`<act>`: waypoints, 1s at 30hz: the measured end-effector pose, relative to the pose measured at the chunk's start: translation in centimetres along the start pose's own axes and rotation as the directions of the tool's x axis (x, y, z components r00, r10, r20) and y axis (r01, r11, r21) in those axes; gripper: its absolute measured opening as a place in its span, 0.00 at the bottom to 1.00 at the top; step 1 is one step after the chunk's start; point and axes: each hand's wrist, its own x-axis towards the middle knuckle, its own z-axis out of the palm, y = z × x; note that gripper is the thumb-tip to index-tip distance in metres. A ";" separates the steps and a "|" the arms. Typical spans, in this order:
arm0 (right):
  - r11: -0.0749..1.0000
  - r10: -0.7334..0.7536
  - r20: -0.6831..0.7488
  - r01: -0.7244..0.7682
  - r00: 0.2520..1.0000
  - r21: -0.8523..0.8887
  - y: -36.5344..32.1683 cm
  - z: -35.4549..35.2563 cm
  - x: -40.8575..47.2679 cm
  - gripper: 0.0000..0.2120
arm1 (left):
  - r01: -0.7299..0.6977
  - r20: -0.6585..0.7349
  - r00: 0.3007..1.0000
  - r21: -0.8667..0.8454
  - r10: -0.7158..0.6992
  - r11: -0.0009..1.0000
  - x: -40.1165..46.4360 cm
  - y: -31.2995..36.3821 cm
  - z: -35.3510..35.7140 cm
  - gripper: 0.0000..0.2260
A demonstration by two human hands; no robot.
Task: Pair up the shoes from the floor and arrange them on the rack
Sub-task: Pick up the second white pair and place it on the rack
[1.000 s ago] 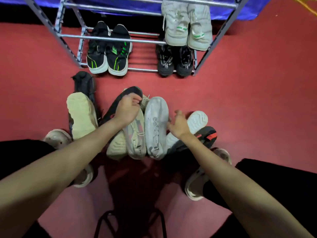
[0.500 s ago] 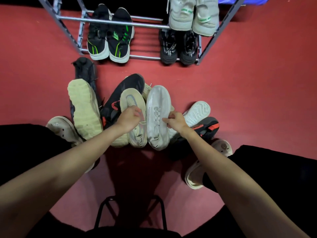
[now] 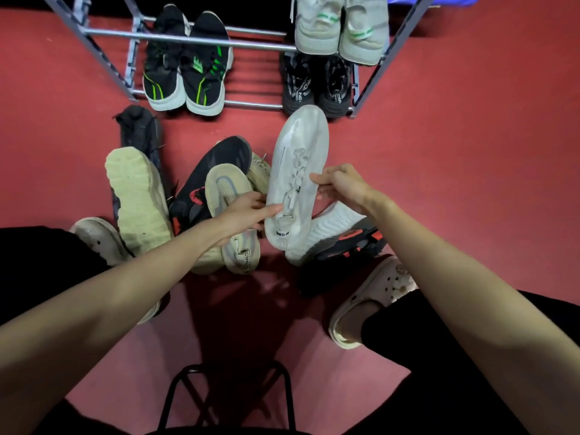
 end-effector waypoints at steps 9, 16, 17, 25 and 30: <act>0.989 -0.016 0.027 0.020 0.999 -0.146 1.1 -2.5 1.4 0.12 | -0.015 -0.114 0.993 -0.062 0.007 0.998 1.9 1.0 0.8 0.09; 0.490 -0.053 -0.238 -0.182 0.970 -0.852 6.7 -6.8 4.4 0.25 | 0.013 -0.158 0.987 -0.146 -0.036 0.989 2.3 -0.3 -0.2 0.13; 0.490 -0.008 -0.244 -0.209 0.970 -0.846 7.3 -7.1 4.4 0.29 | 0.015 -0.160 0.986 -0.153 -0.039 0.988 2.3 -0.5 -0.3 0.14; 0.435 0.006 -0.273 -0.249 0.962 -0.865 8.1 -7.0 4.0 0.41 | 0.060 -0.145 0.986 -0.114 -0.076 0.992 2.2 -0.9 0.0 0.13; 0.262 -0.070 -0.224 -0.198 0.972 -0.945 5.6 -7.3 2.3 0.35 | 0.056 -0.167 0.983 -0.135 -0.078 0.989 0.9 -0.3 0.0 0.14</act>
